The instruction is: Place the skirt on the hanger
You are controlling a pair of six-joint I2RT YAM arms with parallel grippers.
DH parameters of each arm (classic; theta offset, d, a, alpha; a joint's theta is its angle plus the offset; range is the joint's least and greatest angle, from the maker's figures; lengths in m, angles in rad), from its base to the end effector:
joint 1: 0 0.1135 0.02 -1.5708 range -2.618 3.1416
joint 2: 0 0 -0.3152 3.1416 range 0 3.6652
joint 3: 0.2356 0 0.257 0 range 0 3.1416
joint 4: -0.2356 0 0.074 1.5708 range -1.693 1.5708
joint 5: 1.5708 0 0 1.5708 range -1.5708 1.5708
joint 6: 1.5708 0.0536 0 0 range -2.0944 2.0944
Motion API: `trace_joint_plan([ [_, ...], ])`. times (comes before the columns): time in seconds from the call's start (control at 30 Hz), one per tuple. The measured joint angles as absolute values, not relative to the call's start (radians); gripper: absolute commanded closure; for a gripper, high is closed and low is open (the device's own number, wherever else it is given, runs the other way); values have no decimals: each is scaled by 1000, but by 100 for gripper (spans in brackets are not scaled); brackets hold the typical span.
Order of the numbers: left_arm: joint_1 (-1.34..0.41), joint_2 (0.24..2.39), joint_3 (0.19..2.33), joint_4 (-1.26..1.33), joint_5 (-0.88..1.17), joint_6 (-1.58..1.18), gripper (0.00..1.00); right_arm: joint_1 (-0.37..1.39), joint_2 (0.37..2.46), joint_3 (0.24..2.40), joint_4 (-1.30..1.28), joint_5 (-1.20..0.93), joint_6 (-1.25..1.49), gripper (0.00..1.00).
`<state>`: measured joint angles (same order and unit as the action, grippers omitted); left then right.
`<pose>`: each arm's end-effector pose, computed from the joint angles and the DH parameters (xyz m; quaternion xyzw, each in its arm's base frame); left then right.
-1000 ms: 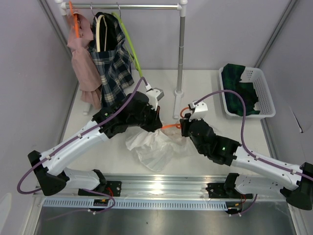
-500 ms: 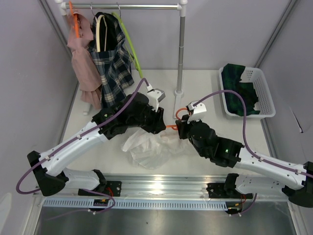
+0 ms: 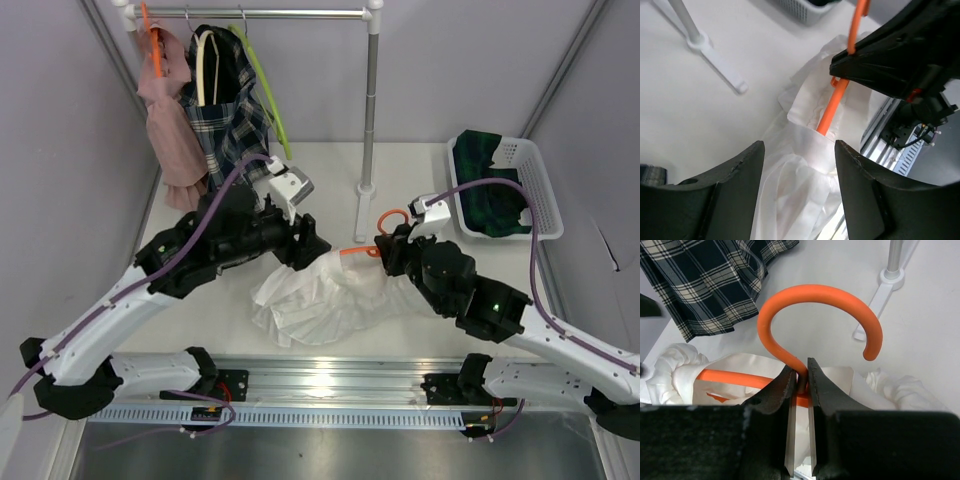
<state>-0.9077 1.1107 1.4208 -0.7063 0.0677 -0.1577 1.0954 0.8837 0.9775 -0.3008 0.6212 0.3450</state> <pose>0.1309 -0.1735 0.4801 0.3222 0.7673 -0.3055 0.4628 0.1094 0.1443 0.4161 -0.0917 0.7584 0.2174 0.6076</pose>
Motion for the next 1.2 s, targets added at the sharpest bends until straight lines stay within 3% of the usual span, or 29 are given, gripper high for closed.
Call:
trace_joint_plan([
  [0.23,-907,1058,1475,-710,190,-5,37,1034,862,1009,-359,532,346,100],
  [0.83,-907,1208,1444,-744,349,137,44,1018,867,1063,-402,434,347,100],
  [0.9,-907,1208,1430,-743,368,137,49,1015,871,1063,-402,428,346,100],
  [1.03,-907,1208,1406,-740,396,136,67,1008,880,1063,-405,422,346,100],
  [1.17,-902,1206,1366,-706,390,122,100,1005,881,1063,-425,414,346,100],
  [1.2,-899,1204,1355,-698,390,115,100,1006,881,1063,-430,412,346,100],
])
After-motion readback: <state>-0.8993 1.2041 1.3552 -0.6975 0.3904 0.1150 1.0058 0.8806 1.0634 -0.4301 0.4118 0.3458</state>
